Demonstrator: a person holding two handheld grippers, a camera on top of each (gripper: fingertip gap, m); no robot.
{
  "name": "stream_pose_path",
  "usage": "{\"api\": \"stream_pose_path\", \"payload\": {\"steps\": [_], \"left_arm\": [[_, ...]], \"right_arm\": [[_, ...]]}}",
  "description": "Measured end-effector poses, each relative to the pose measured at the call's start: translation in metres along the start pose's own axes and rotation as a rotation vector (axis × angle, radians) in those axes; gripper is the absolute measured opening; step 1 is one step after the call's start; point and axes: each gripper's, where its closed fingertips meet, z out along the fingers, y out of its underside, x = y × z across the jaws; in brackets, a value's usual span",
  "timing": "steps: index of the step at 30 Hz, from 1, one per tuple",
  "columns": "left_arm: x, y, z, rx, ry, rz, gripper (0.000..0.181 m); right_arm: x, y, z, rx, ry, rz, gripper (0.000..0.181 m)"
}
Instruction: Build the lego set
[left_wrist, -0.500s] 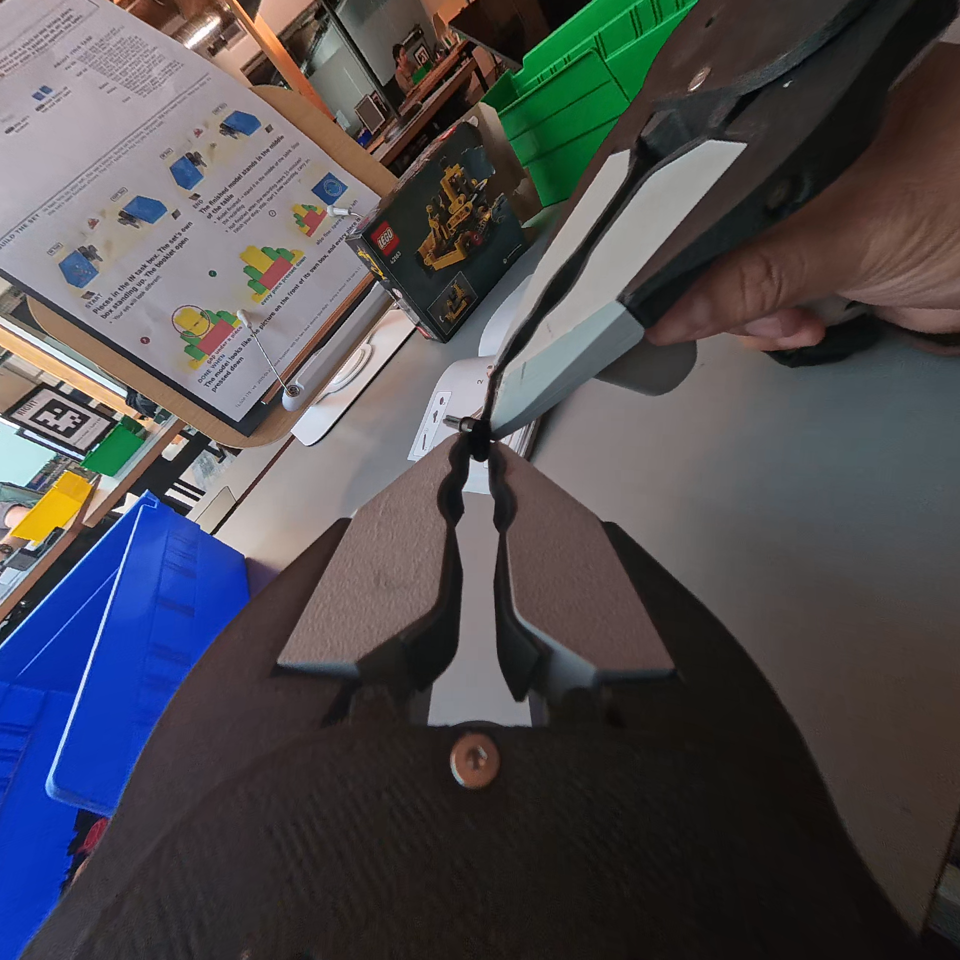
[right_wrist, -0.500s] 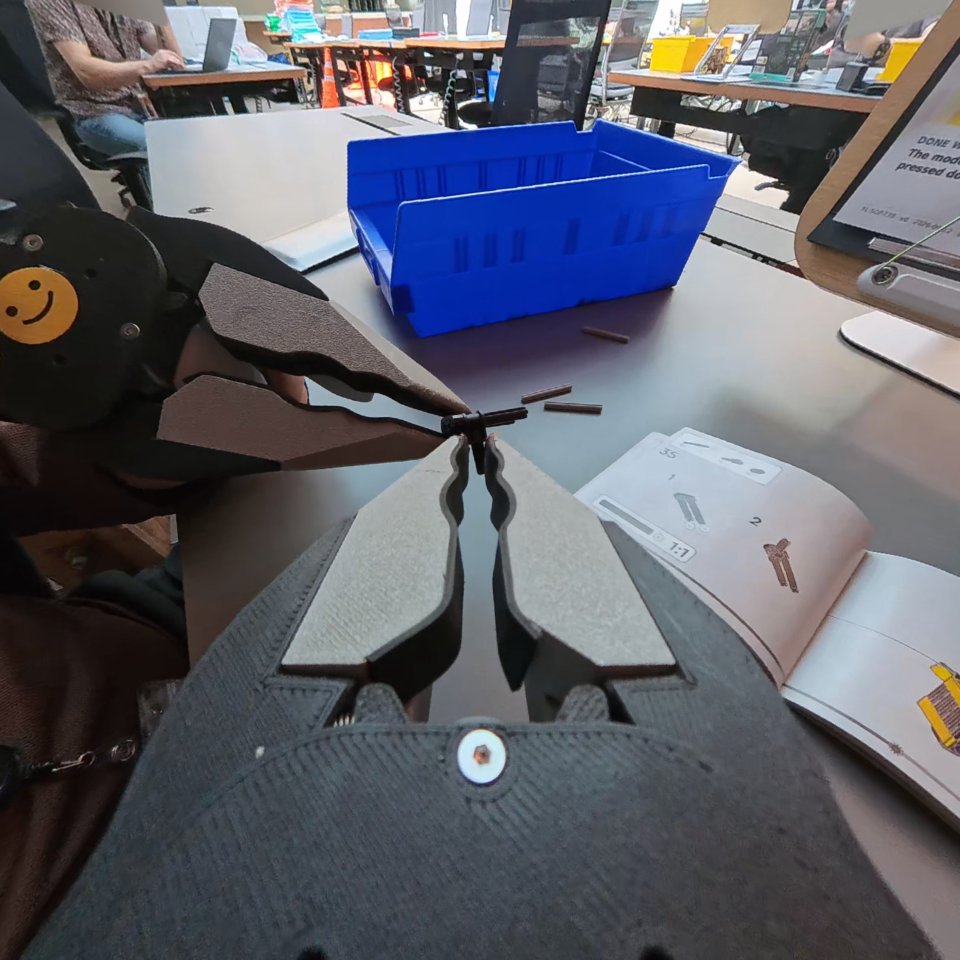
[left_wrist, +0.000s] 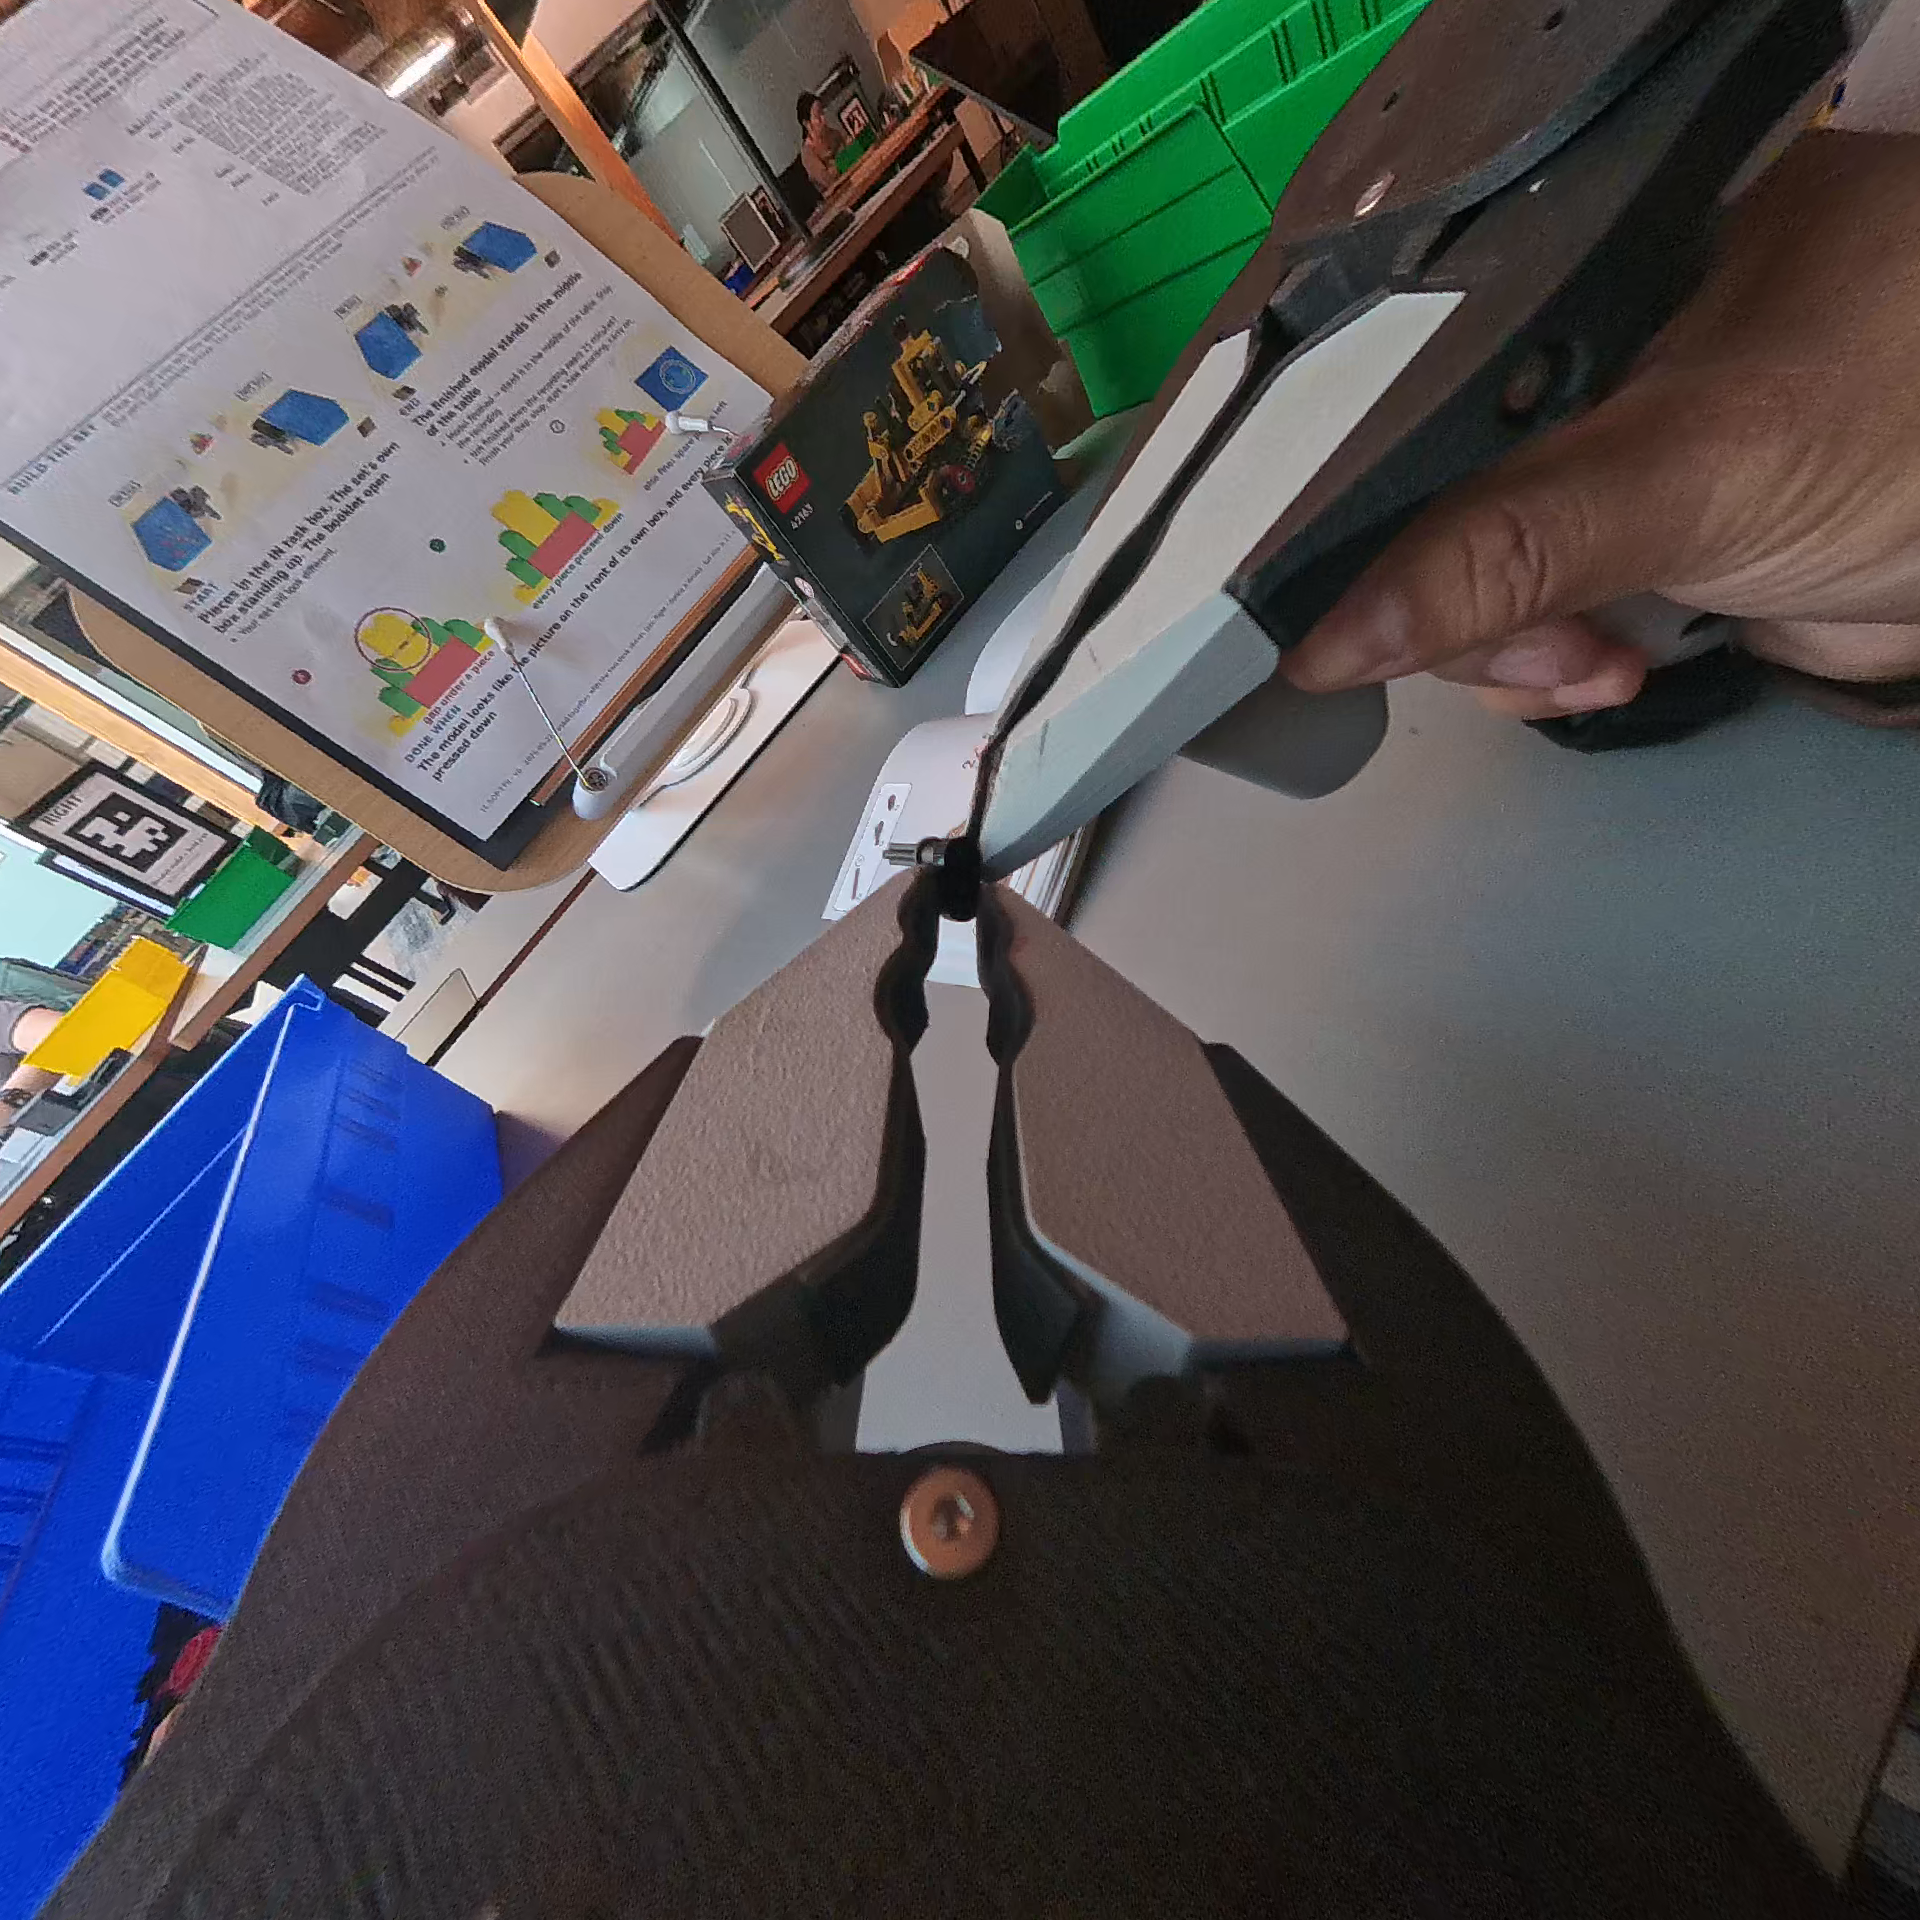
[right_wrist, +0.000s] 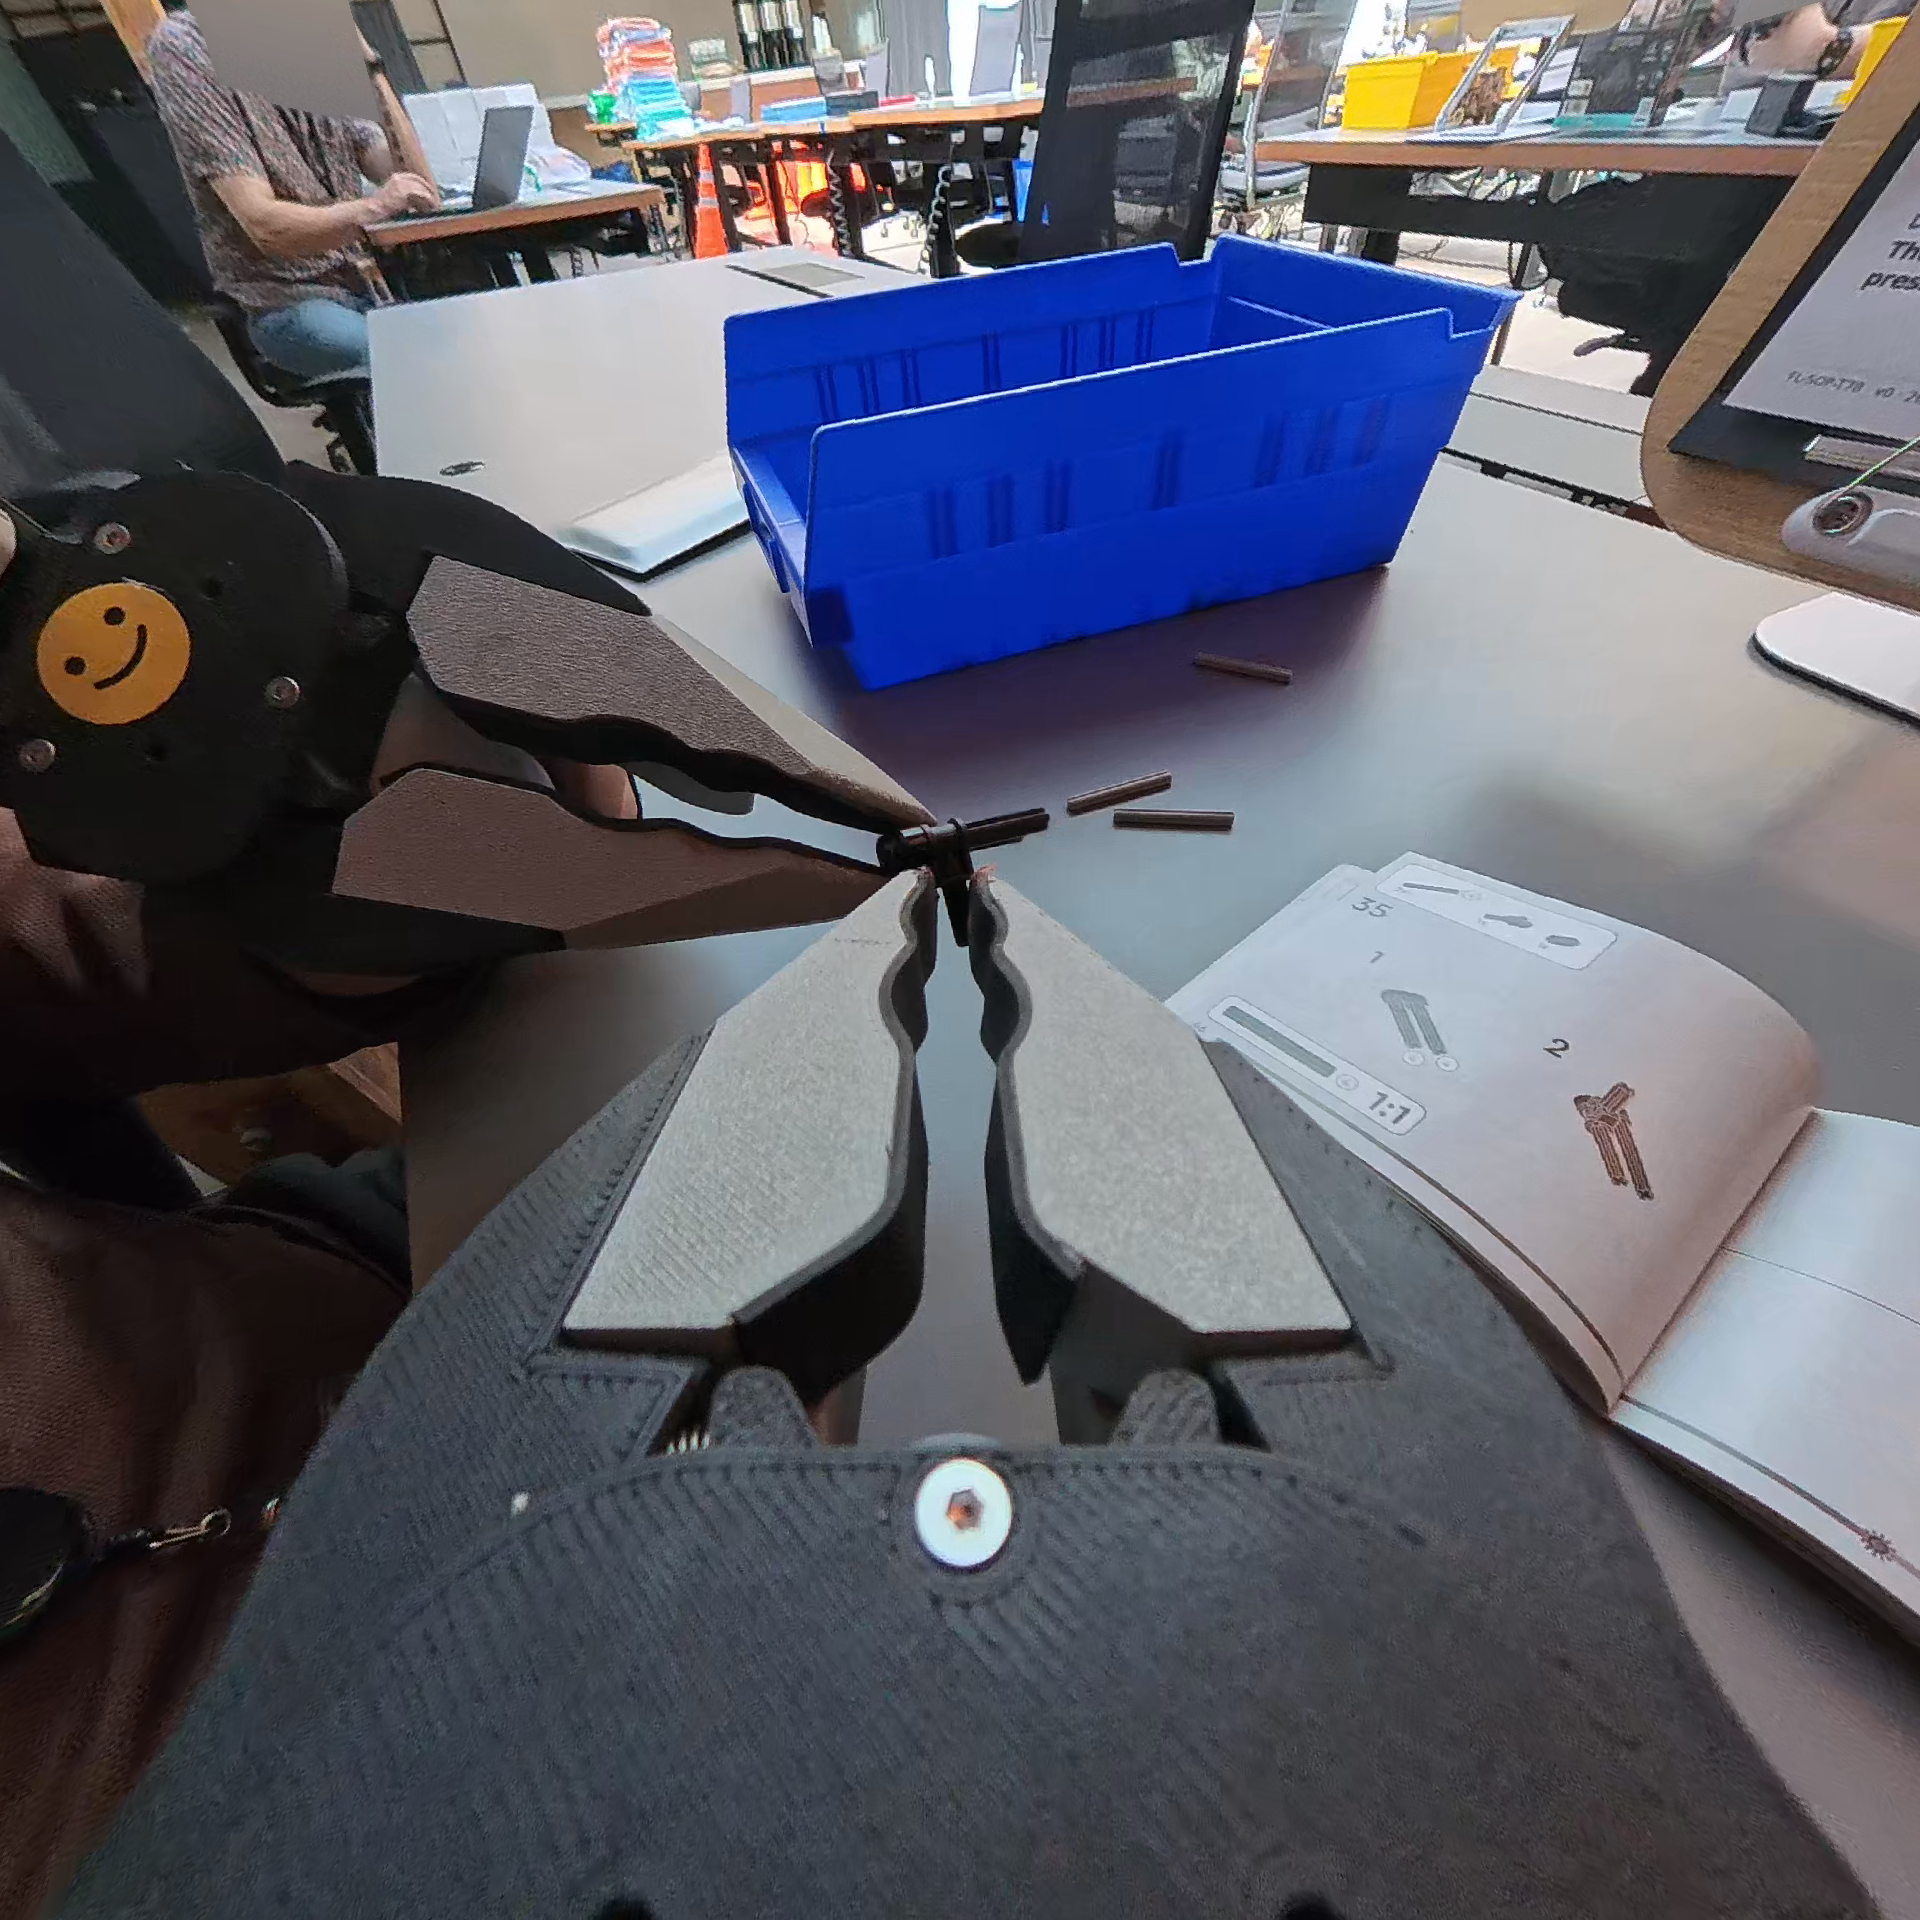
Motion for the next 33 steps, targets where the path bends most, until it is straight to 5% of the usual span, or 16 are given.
{"api": "stream_pose_path", "payload": {"steps": [33], "left_arm": [[-0.0025,0.0073,0.0007,-0.045,-0.030,0.014,0.004]], "right_arm": [[0.0021,0.0032,0.0078,-0.030,-0.001,0.025,0.003]]}}
